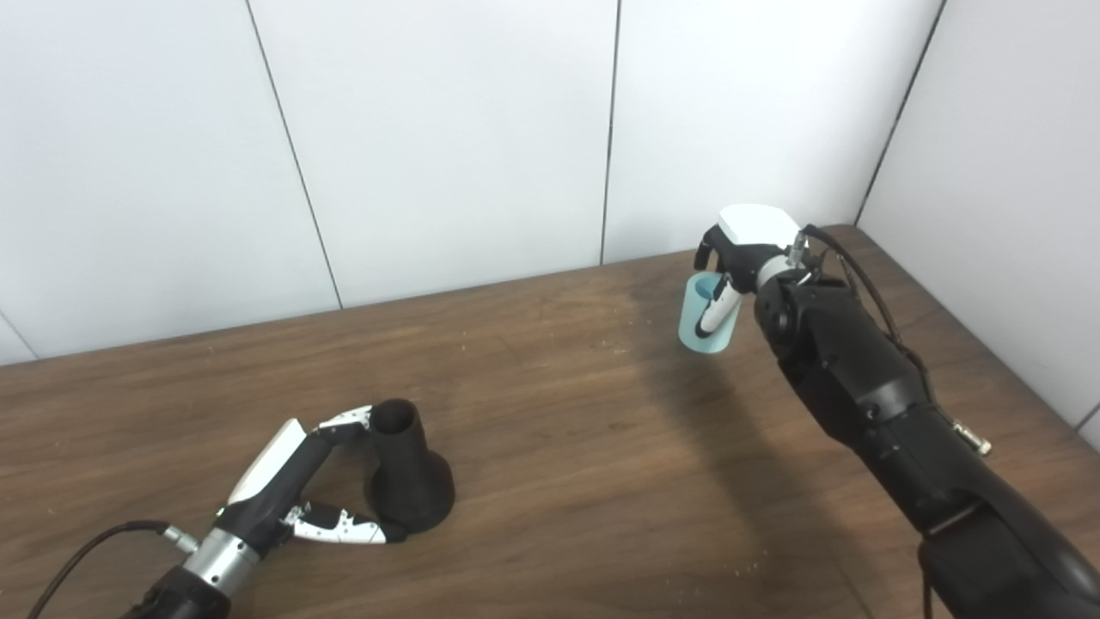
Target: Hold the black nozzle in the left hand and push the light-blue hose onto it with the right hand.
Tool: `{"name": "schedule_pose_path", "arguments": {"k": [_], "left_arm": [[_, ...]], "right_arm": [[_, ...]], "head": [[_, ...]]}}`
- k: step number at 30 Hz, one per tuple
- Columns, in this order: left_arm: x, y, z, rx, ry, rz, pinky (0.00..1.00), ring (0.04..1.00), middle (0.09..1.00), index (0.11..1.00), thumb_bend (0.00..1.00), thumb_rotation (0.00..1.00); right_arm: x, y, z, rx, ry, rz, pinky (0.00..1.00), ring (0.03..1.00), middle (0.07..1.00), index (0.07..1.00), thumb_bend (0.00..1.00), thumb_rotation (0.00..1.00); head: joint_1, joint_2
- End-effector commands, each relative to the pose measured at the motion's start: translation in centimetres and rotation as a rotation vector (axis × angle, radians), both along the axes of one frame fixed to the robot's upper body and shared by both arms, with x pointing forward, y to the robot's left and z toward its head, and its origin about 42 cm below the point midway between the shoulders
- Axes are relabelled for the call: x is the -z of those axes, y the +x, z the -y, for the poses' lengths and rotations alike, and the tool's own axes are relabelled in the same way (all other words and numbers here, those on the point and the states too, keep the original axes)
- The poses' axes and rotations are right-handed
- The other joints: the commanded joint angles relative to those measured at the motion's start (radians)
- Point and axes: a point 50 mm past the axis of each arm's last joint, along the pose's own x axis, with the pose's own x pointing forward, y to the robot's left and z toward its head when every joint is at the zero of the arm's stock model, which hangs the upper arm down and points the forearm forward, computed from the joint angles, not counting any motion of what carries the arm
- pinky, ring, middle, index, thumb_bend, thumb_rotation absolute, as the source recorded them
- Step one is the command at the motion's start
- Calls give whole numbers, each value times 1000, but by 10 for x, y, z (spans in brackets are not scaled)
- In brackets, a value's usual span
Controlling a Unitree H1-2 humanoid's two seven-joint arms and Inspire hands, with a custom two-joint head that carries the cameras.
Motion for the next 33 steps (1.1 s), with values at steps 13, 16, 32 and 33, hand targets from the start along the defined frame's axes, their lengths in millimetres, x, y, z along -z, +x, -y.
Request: {"name": "schedule_pose_path", "arguments": {"k": [13,16,32,33], "left_arm": [[68,-43,-21,-4,185,-247,894,871,763,485,518,66],[67,-43,-21,-3,187,-244,891,871,763,485,518,66],[66,-44,-20,-2,183,-245,884,869,763,484,518,66],[66,-44,-20,-2,182,-246,884,869,763,484,518,66]], "right_arm": [[-39,7,6,-15,-58,90,125,397,497,611,532,0],[-37,9,9,-23,-88,81,126,386,496,512,521,0],[-39,10,11,-65,-119,68,131,399,492,482,521,0],[-40,9,10,-68,-120,69,133,398,492,482,521,0]], "head": [[-2,5],[-2,7],[-1,13],[1,14]]}}
